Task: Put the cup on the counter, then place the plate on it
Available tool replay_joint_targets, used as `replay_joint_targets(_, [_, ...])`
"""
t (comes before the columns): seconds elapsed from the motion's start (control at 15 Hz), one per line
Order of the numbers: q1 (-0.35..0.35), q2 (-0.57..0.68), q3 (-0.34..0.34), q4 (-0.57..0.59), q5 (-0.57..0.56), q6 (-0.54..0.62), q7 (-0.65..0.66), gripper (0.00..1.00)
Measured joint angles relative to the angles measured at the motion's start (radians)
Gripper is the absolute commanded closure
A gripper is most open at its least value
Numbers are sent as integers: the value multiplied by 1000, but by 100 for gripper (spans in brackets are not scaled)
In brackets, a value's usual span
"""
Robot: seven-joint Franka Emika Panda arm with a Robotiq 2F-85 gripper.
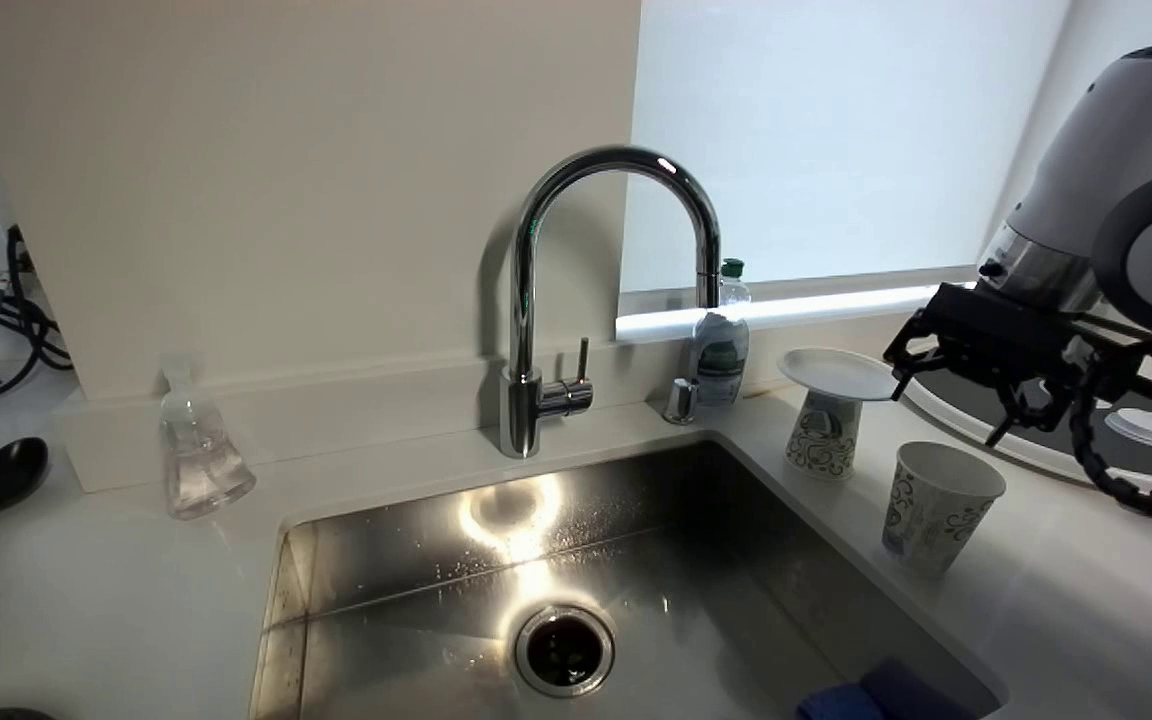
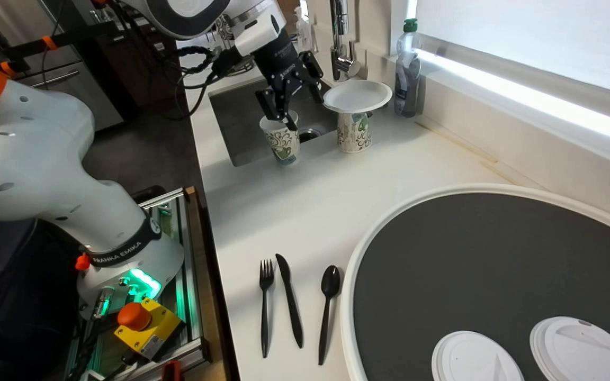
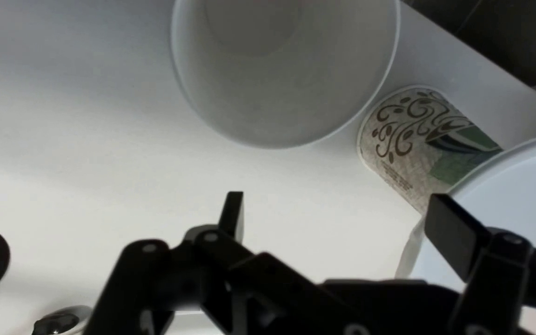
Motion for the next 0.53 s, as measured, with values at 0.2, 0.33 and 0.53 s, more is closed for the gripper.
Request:
replay_joint_targets(0.2, [-14, 26, 0, 0, -6, 37, 0, 0])
replay_joint_targets(0.33, [-23, 39, 0, 0, -13, 60, 1, 0])
replay_joint_targets(0.53, [-33, 47, 0, 0, -21, 83, 1, 0])
